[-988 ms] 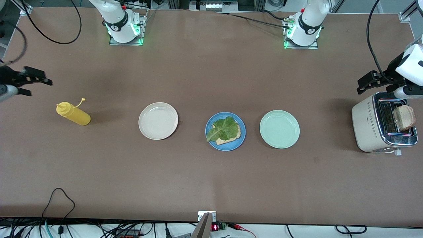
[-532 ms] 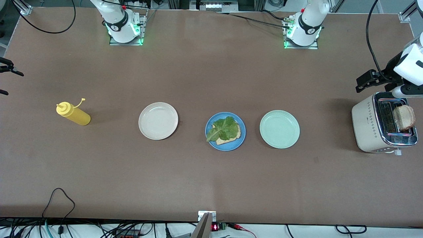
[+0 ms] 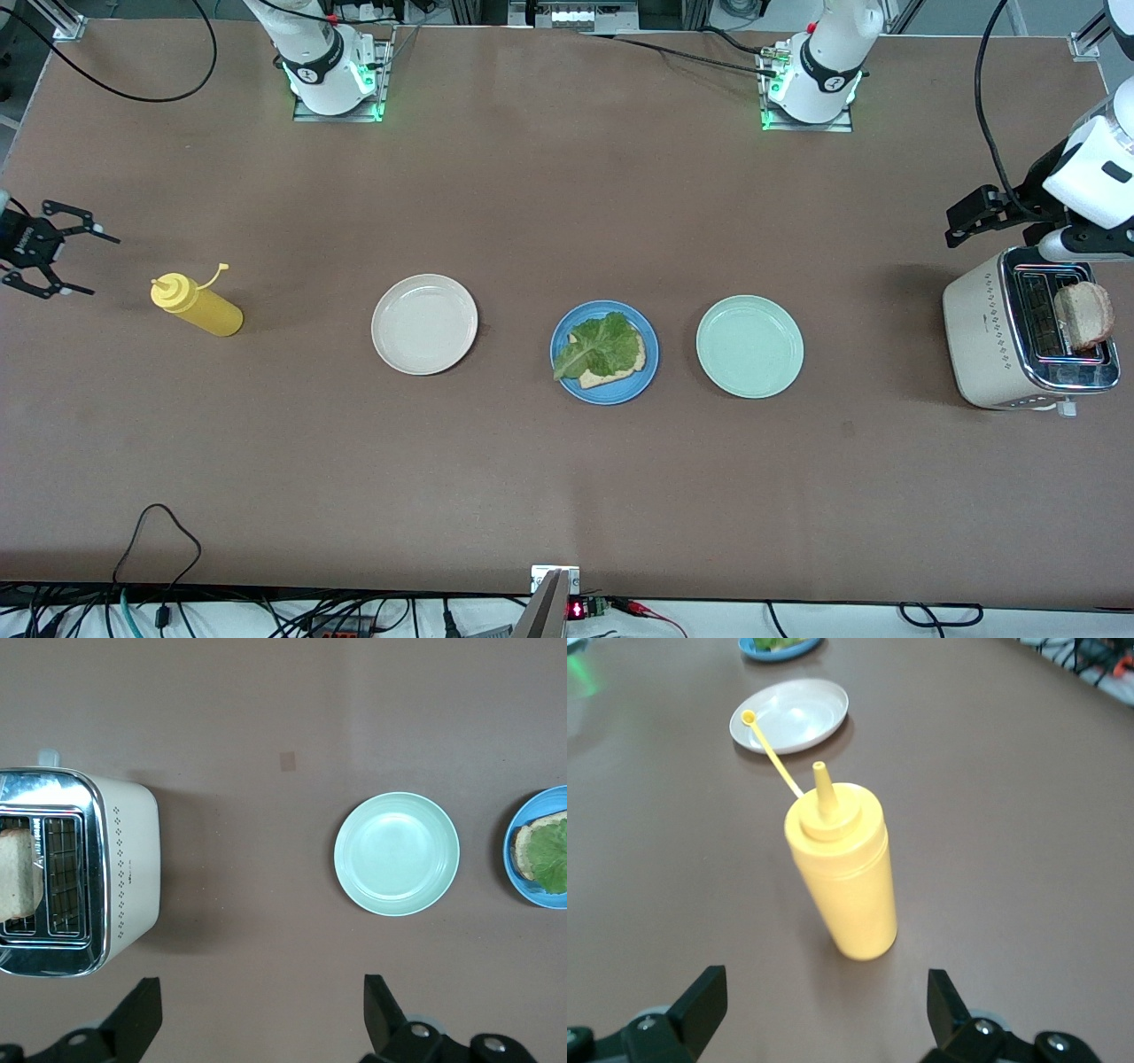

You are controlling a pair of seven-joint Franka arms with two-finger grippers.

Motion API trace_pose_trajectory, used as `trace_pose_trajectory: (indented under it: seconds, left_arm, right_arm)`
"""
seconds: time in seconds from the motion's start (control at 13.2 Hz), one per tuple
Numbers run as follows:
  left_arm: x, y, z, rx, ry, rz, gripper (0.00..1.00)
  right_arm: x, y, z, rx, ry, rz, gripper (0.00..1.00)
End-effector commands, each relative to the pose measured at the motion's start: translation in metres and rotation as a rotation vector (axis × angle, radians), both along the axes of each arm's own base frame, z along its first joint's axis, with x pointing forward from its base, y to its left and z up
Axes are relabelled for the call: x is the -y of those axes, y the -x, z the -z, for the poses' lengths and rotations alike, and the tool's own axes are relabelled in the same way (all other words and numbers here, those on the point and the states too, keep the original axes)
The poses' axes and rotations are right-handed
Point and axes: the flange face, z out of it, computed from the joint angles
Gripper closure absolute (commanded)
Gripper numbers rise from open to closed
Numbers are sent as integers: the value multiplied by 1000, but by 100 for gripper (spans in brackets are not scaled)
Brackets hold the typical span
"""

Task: Make sandwich in blue plate with both arms
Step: 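Grasp the yellow squeeze bottle with the right gripper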

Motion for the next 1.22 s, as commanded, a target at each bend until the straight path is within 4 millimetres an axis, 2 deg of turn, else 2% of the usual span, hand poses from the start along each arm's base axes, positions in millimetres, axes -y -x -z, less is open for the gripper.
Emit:
trace_pose_trajectory:
  seconds: [0.0, 0.23, 0.61, 0.91, 1.14]
  left_arm:
    - [-2, 0, -2, -5, 19, 9, 0]
    - [-3, -2, 1, -5, 20, 9, 0]
    - [-5, -3, 2, -7, 17, 6, 0]
    - [0, 0, -3, -1, 13, 13, 0]
    - [1, 5, -14, 15, 13, 16, 0]
  right_arm:
    - [-3, -8, 21, 87, -68, -25, 0]
    - [-9, -10, 61, 181, -135, -58, 0]
    - [-17, -5, 111, 247, -200, -78, 0]
    - [-26, -4, 122, 246, -234, -94, 0]
    - [-43, -8, 130, 263, -283, -125, 0]
